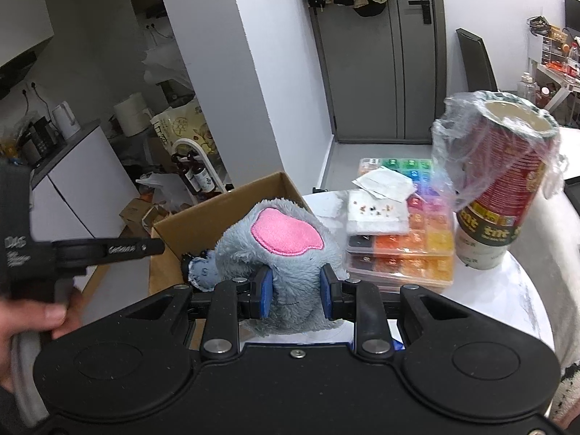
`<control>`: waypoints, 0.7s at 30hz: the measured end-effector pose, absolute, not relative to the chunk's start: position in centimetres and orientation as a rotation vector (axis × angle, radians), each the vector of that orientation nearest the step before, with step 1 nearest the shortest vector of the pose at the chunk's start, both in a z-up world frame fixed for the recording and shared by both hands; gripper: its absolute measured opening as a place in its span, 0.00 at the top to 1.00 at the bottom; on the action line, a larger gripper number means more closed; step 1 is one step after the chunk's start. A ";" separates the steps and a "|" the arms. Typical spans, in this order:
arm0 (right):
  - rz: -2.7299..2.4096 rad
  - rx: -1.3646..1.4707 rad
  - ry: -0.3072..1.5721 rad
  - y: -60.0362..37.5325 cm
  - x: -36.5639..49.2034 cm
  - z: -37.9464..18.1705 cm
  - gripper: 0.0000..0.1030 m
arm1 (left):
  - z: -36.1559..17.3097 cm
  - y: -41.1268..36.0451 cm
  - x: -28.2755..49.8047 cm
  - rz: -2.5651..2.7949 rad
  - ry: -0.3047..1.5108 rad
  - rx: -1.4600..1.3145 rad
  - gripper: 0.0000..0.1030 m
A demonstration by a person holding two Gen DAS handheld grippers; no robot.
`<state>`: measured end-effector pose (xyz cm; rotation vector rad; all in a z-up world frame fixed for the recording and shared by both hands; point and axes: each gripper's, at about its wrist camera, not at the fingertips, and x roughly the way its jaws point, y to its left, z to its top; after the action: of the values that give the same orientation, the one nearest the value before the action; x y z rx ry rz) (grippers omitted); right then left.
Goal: Organize soft objects
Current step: 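Carry the octopus and paw plush over the box and open both tools, then withdraw both tools from the box toward the blue tissue pack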
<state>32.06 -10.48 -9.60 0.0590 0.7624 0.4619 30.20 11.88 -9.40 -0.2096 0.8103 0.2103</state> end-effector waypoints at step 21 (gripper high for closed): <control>0.506 0.039 0.768 -4.7 34.4 -10.9 0.65 | -7.8 14.4 26.5 0.253 0.789 -0.323 0.49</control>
<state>34.40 -4.71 -10.94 0.0395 0.7685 0.5057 26.51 14.35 -7.79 -0.3233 0.7895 0.2528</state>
